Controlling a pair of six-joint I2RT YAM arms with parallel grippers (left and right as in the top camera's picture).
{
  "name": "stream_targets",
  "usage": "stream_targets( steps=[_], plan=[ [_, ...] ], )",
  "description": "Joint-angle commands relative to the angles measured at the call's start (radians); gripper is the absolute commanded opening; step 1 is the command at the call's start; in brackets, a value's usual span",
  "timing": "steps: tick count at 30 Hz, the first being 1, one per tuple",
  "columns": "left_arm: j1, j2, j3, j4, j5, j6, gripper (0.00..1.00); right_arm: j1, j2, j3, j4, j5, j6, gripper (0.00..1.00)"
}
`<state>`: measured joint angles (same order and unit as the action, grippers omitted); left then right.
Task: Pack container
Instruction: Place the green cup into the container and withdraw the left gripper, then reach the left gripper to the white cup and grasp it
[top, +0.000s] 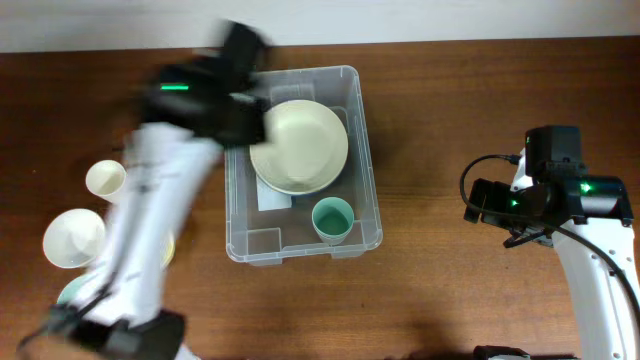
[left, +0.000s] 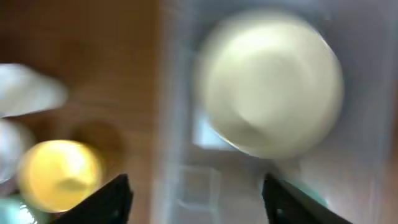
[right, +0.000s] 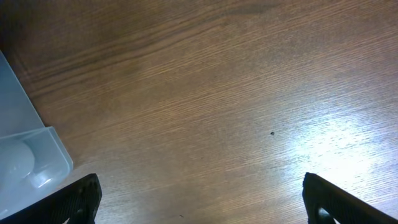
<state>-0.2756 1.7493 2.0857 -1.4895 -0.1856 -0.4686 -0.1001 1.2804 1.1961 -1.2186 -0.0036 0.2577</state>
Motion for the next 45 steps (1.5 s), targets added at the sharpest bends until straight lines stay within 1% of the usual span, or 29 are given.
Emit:
stream_targets(
  steps=[1, 2, 4, 7, 10, 13, 17, 19, 26, 27, 28, 29, 30, 31, 32, 33, 36, 37, 39, 41, 45],
  plan=[
    [0.202, -0.04, 0.011, -0.011, -0.04, -0.013, 0.81, 0.008, 0.0, 0.0, 0.001, 0.008, -0.006, 0.99],
    [0.266, -0.033, -0.001, -0.002, -0.04, -0.013, 0.83, 0.008, 0.0, 0.0, 0.001, 0.008, -0.006, 0.99],
    [0.365, -0.008, -0.033, 0.027, -0.04, -0.002, 0.84, 0.008, 0.0, 0.0, 0.001, 0.008, -0.006, 0.99],
    [0.45, 0.068, -0.064, 0.065, -0.04, 0.027, 0.86, 0.008, 0.0, 0.0, 0.0, 0.008, -0.006, 0.99],
    [0.493, 0.152, -0.069, 0.092, -0.039, 0.058, 0.86, 0.008, 0.0, 0.0, 0.001, 0.008, -0.006, 0.99],
    [0.519, 0.253, -0.069, 0.121, -0.038, 0.106, 0.86, 0.008, 0.0, 0.0, 0.001, 0.008, -0.006, 0.99],
    [0.528, 0.362, -0.069, 0.136, -0.04, 0.112, 0.87, 0.008, 0.0, 0.0, 0.002, 0.008, -0.006, 0.99],
    [0.532, 0.45, -0.069, 0.142, -0.04, 0.111, 0.86, 0.008, 0.0, 0.0, 0.002, 0.008, -0.006, 0.99],
    [0.532, 0.555, -0.069, 0.143, -0.039, 0.111, 0.86, 0.008, 0.0, 0.0, 0.004, 0.008, -0.006, 0.99],
    [0.532, 0.562, -0.069, 0.143, -0.039, 0.111, 0.83, 0.008, 0.0, 0.0, 0.004, 0.008, -0.006, 0.99],
    [0.532, 0.57, -0.069, 0.143, -0.039, 0.111, 0.76, 0.008, 0.0, 0.0, 0.004, 0.008, -0.006, 0.99],
    [0.532, 0.57, -0.069, 0.14, -0.04, 0.111, 0.61, 0.008, 0.0, 0.0, 0.004, 0.008, -0.006, 0.99],
    [0.532, 0.57, -0.069, 0.14, -0.04, 0.111, 0.51, 0.008, 0.0, 0.0, 0.004, 0.008, -0.006, 0.99],
    [0.532, 0.57, -0.069, 0.14, -0.04, 0.111, 0.44, 0.008, 0.0, 0.0, 0.004, 0.008, -0.006, 0.99],
    [0.532, 0.57, -0.069, 0.14, -0.04, 0.112, 0.39, 0.008, 0.0, 0.0, 0.004, 0.008, -0.006, 0.99],
    [0.533, 0.57, -0.069, 0.139, -0.04, 0.112, 0.39, 0.008, 0.0, 0.0, 0.004, 0.008, -0.006, 0.99],
    [0.534, 0.57, -0.069, 0.14, -0.04, 0.112, 0.21, 0.008, 0.0, 0.0, 0.003, 0.008, -0.006, 0.99],
    [0.534, 0.57, -0.069, 0.14, -0.04, 0.112, 0.18, 0.008, 0.0, 0.0, 0.003, 0.008, -0.006, 0.99],
    [0.534, 0.57, -0.069, 0.137, -0.04, 0.112, 0.07, 0.008, 0.0, 0.0, 0.003, 0.008, -0.006, 0.99],
    [0.534, 0.57, -0.069, 0.135, -0.04, 0.112, 0.01, 0.008, 0.0, 0.0, 0.003, 0.008, -0.006, 0.99],
    [0.534, 0.566, -0.068, 0.131, -0.04, 0.112, 0.01, 0.008, 0.0, 0.0, 0.003, 0.008, -0.006, 0.99]
  ],
)
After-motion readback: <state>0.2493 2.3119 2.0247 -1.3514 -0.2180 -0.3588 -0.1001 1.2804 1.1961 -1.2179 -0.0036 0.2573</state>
